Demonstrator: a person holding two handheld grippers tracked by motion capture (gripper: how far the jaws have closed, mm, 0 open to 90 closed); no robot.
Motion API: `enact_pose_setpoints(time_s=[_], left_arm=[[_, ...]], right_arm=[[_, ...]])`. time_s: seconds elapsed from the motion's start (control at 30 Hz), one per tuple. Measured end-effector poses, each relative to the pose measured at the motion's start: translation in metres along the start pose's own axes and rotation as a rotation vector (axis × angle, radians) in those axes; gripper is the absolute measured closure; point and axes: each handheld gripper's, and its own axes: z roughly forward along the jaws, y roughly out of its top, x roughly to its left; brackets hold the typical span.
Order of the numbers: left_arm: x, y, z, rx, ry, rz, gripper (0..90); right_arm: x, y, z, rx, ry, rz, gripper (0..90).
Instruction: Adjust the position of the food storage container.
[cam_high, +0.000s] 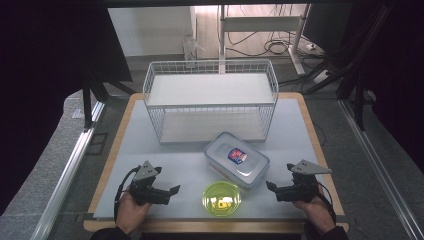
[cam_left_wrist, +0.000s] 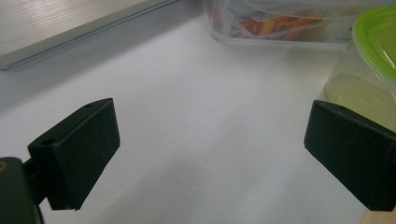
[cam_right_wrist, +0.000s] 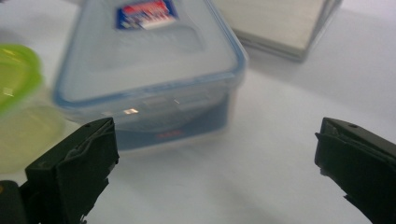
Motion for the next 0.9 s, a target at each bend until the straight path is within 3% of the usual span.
enact_pose_setpoints(time_s=[0.1,0.2,0.33,0.4,0.47,0.6,0.77,0.83,0.9], left_arm=[[-0.003,0.001,0.001,0.018,-0.001,0.011,3.3],[-0.003,0.001,0.003,0.04,0.002,0.011,2.4],[-0.004,0.001,0.004,0.048,0.016,0.015,0.5],[-0.002,0.002,0.003,0.03,-0.011,-0.016,1.1],[-0.003,0.003,0.001,0.025,-0.009,-0.02,2.5],[-0.005,0.006,-0.002,0.019,-0.008,-0.012,7.2],[-0.012,0.011,-0.008,-0.018,-0.093,-0.009,25.7],[-0.014,0.013,-0.008,-0.014,-0.101,-0.005,28.8],[-0.023,0.017,-0.007,0.007,-0.118,0.028,34.8]], right_arm=[[-0.001,-0.002,0.004,0.039,-0.039,-0.013,0.0],[0.001,-0.001,0.003,0.022,-0.064,-0.038,0.0],[0.001,0.001,0.001,-0.017,-0.066,-0.024,2.7],[-0.001,0.001,0.001,-0.02,-0.074,-0.022,4.1],[-0.001,0.002,0.0,-0.029,-0.076,-0.013,4.2],[0.001,0.003,0.0,-0.043,-0.083,-0.026,4.2],[0.006,0.004,0.002,-0.061,-0.061,-0.018,4.1],[0.007,0.005,0.002,-0.062,-0.062,-0.021,4.1],[0.008,0.005,0.002,-0.062,-0.069,-0.028,4.1]])
